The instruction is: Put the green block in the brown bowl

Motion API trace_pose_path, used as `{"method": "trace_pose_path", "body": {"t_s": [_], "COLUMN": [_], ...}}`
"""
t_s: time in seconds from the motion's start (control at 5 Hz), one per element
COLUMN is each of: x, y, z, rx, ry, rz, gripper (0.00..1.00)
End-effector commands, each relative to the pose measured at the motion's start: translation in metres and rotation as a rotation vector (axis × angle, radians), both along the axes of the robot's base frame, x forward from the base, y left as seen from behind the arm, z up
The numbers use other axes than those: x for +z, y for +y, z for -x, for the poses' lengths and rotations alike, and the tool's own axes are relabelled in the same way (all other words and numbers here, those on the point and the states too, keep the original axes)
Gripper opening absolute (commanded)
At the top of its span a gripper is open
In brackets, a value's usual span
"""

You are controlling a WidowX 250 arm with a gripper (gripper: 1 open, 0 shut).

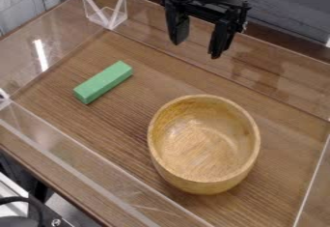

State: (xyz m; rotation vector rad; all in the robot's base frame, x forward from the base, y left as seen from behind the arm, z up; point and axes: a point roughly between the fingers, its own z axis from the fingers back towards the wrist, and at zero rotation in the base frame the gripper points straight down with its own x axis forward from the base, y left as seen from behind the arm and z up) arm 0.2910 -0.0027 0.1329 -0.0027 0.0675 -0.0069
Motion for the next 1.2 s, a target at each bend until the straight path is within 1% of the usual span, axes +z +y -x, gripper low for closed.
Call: {"method": "trace_pose_path", "body": {"t_s": [0.0, 0.2, 0.4, 0.6, 0.8, 1.0], "x": [-0.004, -0.013, -0.015, -0.018, -0.026, -0.037], "y": [0.018, 0.046, 0.081, 0.101, 0.109, 0.112], "z": [0.004, 0.011, 0.024, 0.041, 0.044, 0.042], "rx": [-0.067, -0.160, -0.249, -0.322, -0.333, -0.348], "ry": [0.000, 0.001, -0.038, -0.077, -0.093, -0.110], "rz": [0.001, 0.000, -0.007, -0.011, -0.007, 0.000], "gripper": [1.00, 1.00, 1.00, 1.00, 1.00, 1.00]}}
